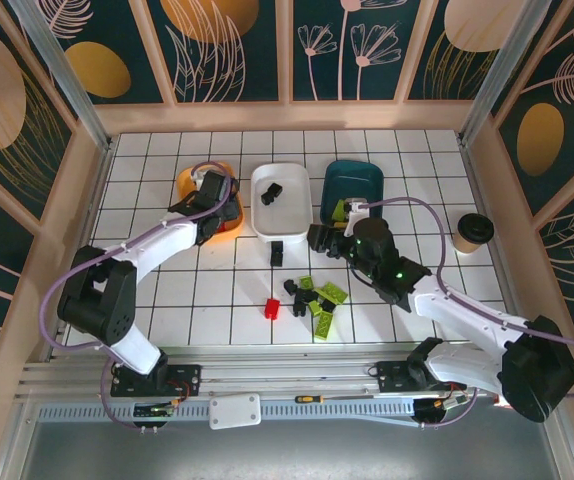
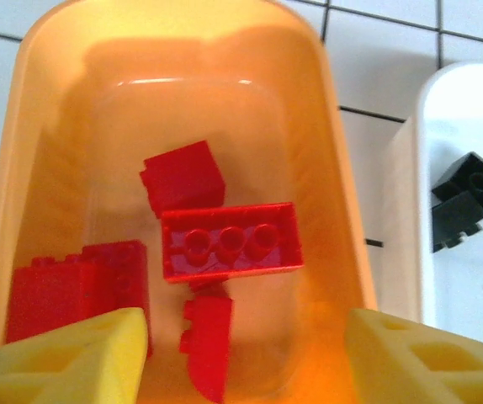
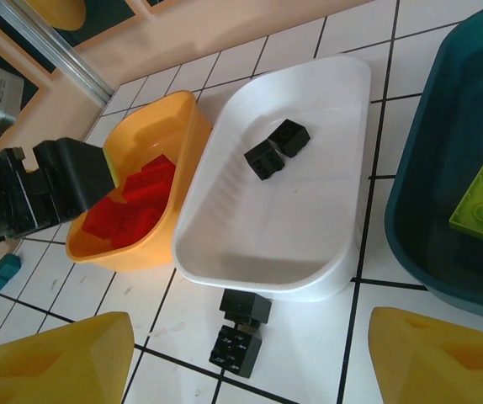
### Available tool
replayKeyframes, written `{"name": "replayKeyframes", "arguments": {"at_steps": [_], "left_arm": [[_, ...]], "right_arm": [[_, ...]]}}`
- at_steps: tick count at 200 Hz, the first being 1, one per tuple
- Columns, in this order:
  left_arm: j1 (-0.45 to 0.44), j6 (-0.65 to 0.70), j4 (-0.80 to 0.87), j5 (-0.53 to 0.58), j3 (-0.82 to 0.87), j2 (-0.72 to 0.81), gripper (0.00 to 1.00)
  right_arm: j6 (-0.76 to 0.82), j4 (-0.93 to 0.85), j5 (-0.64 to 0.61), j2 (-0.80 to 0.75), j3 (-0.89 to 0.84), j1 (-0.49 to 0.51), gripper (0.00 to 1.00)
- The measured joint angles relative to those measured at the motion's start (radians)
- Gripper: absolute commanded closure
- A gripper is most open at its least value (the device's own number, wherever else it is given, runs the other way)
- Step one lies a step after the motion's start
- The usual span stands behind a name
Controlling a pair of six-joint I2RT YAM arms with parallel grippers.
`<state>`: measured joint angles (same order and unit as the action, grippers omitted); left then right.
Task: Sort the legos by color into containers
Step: Place the lego in the container, then pick up the lego from the middle-left of the table.
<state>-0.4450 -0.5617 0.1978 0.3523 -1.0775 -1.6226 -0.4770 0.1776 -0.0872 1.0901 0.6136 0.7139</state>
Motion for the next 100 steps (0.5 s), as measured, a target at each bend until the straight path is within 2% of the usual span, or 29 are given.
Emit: {"name": "replayKeyframes", "arguments": {"at_steps": [22, 40, 71, 100], "left_arm": [[-0.006, 0.004, 0.001, -0.037, 0.002, 0.055, 0.13], [-0.037, -0.001, -0.002, -0.051, 0.021, 0.143, 0.08], [-0.198, -0.009, -0.007, -0.082, 0.098, 0.293, 0.07], [-0.350, -0.046, 0.003, -0.118, 0.223, 0.330, 0.06]], "right_arm": [[0.000, -0.008, 0.001, -0.011, 0.000, 0.000, 0.26], [0.000, -0.015, 0.001, -0.018, -0.002, -0.001, 0.26], [-0.001, -0.029, 0.001, -0.022, -0.008, -0.001, 0.25], [-0.002, -0.038, 0.001, -0.029, -0.027, -0.001, 0.25]]}}
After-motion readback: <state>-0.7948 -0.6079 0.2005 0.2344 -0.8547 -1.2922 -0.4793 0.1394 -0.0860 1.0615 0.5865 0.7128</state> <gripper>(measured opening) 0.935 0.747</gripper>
